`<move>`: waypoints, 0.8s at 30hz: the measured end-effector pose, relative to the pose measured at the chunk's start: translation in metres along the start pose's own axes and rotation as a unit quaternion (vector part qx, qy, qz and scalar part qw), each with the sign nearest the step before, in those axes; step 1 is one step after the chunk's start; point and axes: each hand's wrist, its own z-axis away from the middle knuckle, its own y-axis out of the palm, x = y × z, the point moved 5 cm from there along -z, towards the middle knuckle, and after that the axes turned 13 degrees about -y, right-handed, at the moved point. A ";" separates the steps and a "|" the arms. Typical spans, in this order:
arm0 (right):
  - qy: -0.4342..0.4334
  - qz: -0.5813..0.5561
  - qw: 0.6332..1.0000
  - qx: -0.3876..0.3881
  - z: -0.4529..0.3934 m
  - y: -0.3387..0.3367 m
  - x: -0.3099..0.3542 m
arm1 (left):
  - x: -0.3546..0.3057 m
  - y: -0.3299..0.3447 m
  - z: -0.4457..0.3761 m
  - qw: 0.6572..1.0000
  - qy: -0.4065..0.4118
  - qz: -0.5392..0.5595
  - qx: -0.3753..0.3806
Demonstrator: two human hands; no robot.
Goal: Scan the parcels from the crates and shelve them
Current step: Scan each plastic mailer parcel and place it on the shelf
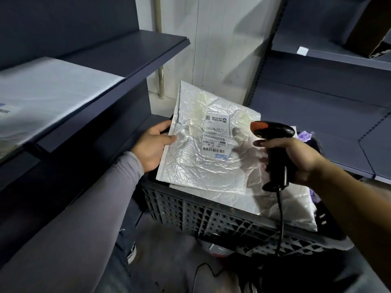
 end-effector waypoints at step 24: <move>0.074 0.018 0.992 0.097 -0.003 0.019 0.000 | -0.034 -0.044 0.040 0.992 0.036 -0.016 -0.122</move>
